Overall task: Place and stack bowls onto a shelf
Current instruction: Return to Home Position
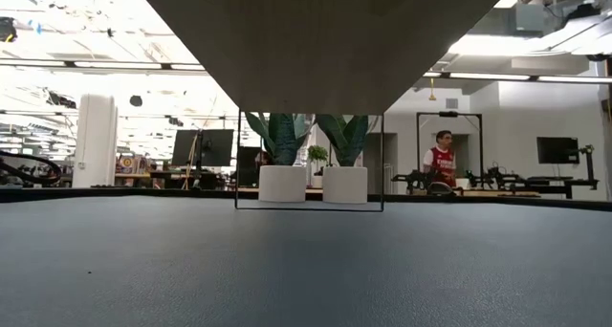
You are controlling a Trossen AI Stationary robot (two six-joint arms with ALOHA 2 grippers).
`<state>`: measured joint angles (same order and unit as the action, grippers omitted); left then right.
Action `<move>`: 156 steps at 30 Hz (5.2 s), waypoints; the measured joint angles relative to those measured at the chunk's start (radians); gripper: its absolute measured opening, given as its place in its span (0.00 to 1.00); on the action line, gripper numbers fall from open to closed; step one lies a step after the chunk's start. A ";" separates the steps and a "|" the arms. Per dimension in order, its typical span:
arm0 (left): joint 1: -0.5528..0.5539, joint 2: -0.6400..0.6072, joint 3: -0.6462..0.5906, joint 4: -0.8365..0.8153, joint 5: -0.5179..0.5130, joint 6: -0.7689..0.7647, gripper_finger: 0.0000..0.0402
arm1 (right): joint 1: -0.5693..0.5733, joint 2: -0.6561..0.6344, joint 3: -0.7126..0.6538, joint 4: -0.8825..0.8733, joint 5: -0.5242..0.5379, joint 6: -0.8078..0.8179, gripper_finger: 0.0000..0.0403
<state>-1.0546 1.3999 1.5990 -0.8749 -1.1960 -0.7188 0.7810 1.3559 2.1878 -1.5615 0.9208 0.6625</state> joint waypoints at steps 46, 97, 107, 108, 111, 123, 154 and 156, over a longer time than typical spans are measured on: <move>0.426 -0.879 -1.134 1.383 1.223 0.411 0.32 | -0.280 -1.026 -1.598 1.629 -0.648 -0.385 0.47; 0.419 -1.396 -1.588 0.927 1.060 0.315 0.32 | -0.216 -1.153 -2.177 1.665 -0.389 -0.430 0.47; 0.418 -1.392 -1.588 0.910 1.150 0.360 0.32 | -0.241 -1.125 -2.175 1.626 -0.392 -0.511 0.47; 0.418 -1.392 -1.588 0.910 1.149 0.374 0.32 | -0.241 -1.125 -2.175 1.626 -0.392 -0.511 0.47; 0.419 -1.392 -1.589 0.911 1.139 0.449 0.32 | -0.241 -1.125 -2.175 1.625 -0.393 -0.511 0.47; 0.418 -1.392 -1.589 0.910 1.146 0.490 0.32 | -0.241 -1.125 -2.175 1.622 -0.395 -0.513 0.47; 0.418 -1.392 -1.591 0.910 1.144 0.489 0.32 | -0.241 -1.125 -2.177 1.622 -0.396 -0.513 0.47; 0.419 -1.392 -1.591 0.910 1.144 0.490 0.32 | -0.241 -1.125 -2.177 1.622 -0.396 -0.513 0.47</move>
<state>-0.6361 0.0082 0.0082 0.0349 -0.0521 -0.2289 0.5404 0.2306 0.0109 0.0601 0.5251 0.1497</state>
